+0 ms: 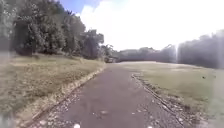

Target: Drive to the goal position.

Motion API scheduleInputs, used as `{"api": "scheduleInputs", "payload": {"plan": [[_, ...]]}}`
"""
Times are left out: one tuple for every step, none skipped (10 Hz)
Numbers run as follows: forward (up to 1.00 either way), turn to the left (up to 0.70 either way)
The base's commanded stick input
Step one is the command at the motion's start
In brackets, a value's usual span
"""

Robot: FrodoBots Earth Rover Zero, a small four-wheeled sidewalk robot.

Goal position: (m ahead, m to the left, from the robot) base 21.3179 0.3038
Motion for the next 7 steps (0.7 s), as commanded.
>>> {"api": "scheduleInputs", "payload": {"plan": [[0.7, 0.0], [0.7, 0.0], [0.7, -0.09], [0.7, -0.22], [0.7, -0.34], [0.7, -0.21], [0.7, -0.05]]}}
